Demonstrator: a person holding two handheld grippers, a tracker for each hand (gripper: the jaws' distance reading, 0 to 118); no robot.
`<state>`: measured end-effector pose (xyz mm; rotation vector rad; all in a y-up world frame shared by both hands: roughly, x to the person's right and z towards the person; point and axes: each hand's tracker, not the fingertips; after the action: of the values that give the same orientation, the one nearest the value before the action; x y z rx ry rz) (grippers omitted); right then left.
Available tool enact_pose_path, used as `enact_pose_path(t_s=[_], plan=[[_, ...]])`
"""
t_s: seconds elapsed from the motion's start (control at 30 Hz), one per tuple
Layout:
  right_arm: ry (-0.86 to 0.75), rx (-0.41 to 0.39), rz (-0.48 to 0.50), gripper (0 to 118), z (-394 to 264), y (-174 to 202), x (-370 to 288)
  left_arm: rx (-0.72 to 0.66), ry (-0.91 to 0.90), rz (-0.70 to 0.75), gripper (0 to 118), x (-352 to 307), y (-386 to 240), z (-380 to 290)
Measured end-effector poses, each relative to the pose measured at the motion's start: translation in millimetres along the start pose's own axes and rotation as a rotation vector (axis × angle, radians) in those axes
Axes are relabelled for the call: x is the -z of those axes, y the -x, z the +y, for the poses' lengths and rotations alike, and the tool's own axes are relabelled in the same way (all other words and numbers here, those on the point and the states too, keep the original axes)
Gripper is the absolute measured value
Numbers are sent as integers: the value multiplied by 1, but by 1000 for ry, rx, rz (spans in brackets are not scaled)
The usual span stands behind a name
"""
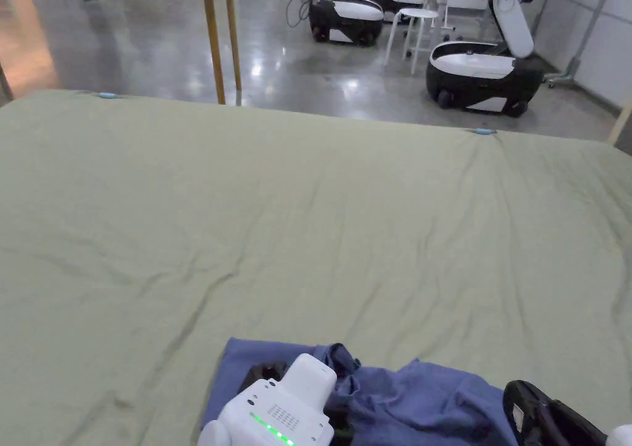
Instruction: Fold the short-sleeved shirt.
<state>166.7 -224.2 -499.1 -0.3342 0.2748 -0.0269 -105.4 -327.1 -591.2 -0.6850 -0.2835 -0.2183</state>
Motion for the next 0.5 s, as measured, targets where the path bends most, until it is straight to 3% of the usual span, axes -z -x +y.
enact_pose_path(t_s=[0.1, 0.27, 0.3, 0.37, 0.4, 0.5], plan=[[-4, -1, 6, 5, 2, -7, -3, -243, -151, -139, 114, -46, 31, 14], [-17, 59, 45, 5, 5, -13, -2, -586, -76, -237, 111, -51, 91, 12], [-15, 90, 63, 5, 4, -15, -1, -637, -44, -250, 100, -44, 99, 4], [-18, 86, 55, 5, 1, -17, -1, -677, -17, -278, 27, -29, 100, -5], [-14, 87, 52, 5, 0, -18, 0, -694, -19, -300, 9, -20, 96, -9], [1, 105, 52, 5, -4, -23, 2, -696, 1, -356, 9, -3, 80, -5]])
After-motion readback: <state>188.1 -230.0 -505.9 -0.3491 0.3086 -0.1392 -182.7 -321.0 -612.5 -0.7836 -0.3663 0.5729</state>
